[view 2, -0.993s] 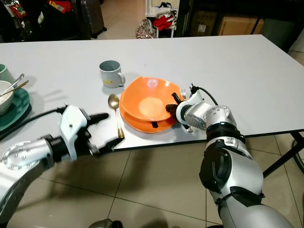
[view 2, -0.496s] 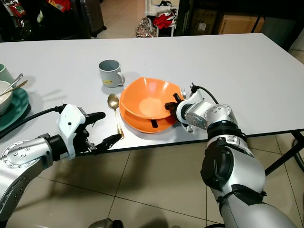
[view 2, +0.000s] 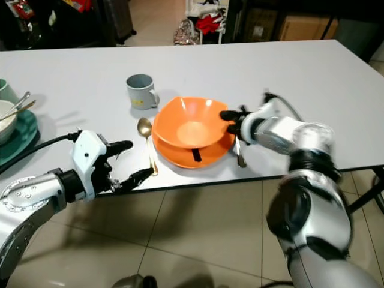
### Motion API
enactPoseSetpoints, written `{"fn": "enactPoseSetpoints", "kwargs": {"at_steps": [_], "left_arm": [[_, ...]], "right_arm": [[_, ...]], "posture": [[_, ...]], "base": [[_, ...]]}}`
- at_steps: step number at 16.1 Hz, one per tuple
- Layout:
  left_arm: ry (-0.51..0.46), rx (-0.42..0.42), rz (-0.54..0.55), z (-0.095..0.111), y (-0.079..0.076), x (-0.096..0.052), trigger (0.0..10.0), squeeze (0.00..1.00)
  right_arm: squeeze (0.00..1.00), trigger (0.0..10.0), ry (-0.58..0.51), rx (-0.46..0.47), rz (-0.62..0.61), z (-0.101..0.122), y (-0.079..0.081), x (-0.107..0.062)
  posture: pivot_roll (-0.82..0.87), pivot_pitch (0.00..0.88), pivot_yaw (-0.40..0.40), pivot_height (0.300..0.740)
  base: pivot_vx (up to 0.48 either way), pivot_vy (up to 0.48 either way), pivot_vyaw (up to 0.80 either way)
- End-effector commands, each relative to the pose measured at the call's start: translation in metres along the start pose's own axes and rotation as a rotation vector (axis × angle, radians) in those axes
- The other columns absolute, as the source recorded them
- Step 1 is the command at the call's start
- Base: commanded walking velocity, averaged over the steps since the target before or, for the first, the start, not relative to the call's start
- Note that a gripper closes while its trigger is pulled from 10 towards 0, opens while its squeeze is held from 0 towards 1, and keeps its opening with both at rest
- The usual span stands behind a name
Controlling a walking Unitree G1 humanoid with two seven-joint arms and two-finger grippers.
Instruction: Setting the table
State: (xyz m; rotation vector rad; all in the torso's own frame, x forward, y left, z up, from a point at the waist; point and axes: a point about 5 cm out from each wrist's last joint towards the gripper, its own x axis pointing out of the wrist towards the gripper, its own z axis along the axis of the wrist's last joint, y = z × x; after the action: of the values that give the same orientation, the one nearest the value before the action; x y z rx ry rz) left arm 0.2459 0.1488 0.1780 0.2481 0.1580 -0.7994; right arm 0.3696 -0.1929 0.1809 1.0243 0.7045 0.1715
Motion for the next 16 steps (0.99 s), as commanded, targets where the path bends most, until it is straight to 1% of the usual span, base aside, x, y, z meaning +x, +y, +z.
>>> {"fn": "enactPoseSetpoints", "kwargs": {"at_steps": [1,2,3,4,5,7,8,9,10,11,12,13,14,15,16], "left_arm": [[-0.016,-0.001,-0.001,0.004,-0.002,-0.003,10.0,0.00],[-0.019,-0.006,0.005,0.004,-0.002,-0.003,10.0,0.00],[-0.026,-0.014,0.018,0.004,-0.001,-0.005,10.0,0.00],[-0.032,-0.025,0.036,0.004,-0.001,-0.005,10.0,0.00],[-0.042,-0.039,0.066,0.003,-0.002,-0.005,10.0,0.00],[-0.065,-0.064,0.127,0.003,-0.003,-0.006,10.0,0.00],[-0.084,-0.093,0.248,0.003,-0.001,-0.005,10.0,0.00],[-0.105,-0.117,0.396,0.002,0.003,-0.005,10.0,0.00],[-0.125,-0.122,0.490,0.003,0.007,-0.003,10.0,0.00],[-0.145,-0.164,0.551,0.003,0.009,0.003,10.0,0.00],[-0.150,-0.163,0.586,0.003,0.011,0.008,10.0,0.00],[-0.147,-0.161,0.591,0.002,0.010,0.009,10.0,0.00],[-0.140,-0.149,0.600,0.001,0.010,0.011,10.0,0.00],[-0.124,-0.128,0.604,0.000,0.006,0.015,10.0,0.00],[-0.124,-0.115,0.605,0.000,0.005,0.016,10.0,0.00]], "right_arm": [[1.00,10.0,-0.001,-0.053,0.022,0.003,-0.002,-0.021],[1.00,10.0,-0.012,-0.070,0.029,0.003,-0.003,-0.029],[1.00,10.0,-0.030,-0.095,0.045,0.002,-0.004,-0.043],[0.98,10.0,-0.074,-0.140,0.043,0.000,-0.006,-0.055],[0.00,10.0,-0.106,-0.194,0.046,-0.005,-0.008,-0.066],[0.00,10.0,-0.251,-0.307,0.021,-0.005,-0.006,-0.082],[0.00,10.0,-0.460,-0.566,-0.078,-0.003,-0.002,-0.103],[0.00,10.0,-0.594,-1.018,-0.142,-0.016,0.014,-0.113],[0.00,10.0,-0.623,-1.247,-0.230,-0.030,0.017,-0.109],[0.00,10.0,-0.611,-1.076,-0.259,-0.037,0.009,-0.106],[0.00,10.0,-0.635,-0.977,-0.208,-0.047,0.008,-0.106],[0.00,10.0,-0.623,-0.982,-0.173,-0.056,0.007,-0.105],[0.00,10.0,-0.624,-1.010,-0.165,-0.064,0.004,-0.103],[0.00,10.0,-0.647,-0.968,-0.123,-0.081,-0.011,-0.097],[0.00,10.0,-0.656,-0.927,-0.124,-0.083,-0.015,-0.097]], "posture": [[-0.03,0.061,0.040,0.740],[-0.03,0.060,0.040,0.740],[-0.04,0.055,0.041,0.740],[-0.05,0.052,0.046,0.740],[-0.05,0.051,0.048,0.740],[-0.07,0.048,0.052,0.740],[-0.08,0.047,0.051,0.740],[-0.09,0.050,0.051,0.740],[-0.10,0.054,0.051,0.740],[-0.12,0.066,0.048,0.740],[-0.13,0.083,0.049,0.740],[-0.13,0.083,0.049,0.740],[-0.14,0.088,0.055,0.740],[-0.13,0.097,0.059,0.740],[-0.13,0.095,0.059,0.740]], "base": [[0.000,0.000,0.00],[0.000,0.000,0.00],[0.000,0.000,0.00],[0.000,0.000,0.00],[0.000,0.000,0.00],[0.000,0.000,0.00],[0.000,0.000,0.00],[0.000,0.000,0.00],[0.000,0.000,0.00],[0.000,0.000,0.00],[0.000,0.000,0.00],[0.000,0.000,0.00],[0.000,-0.247,0.00],[0.000,-0.480,0.00],[0.000,-0.480,0.00]]}}
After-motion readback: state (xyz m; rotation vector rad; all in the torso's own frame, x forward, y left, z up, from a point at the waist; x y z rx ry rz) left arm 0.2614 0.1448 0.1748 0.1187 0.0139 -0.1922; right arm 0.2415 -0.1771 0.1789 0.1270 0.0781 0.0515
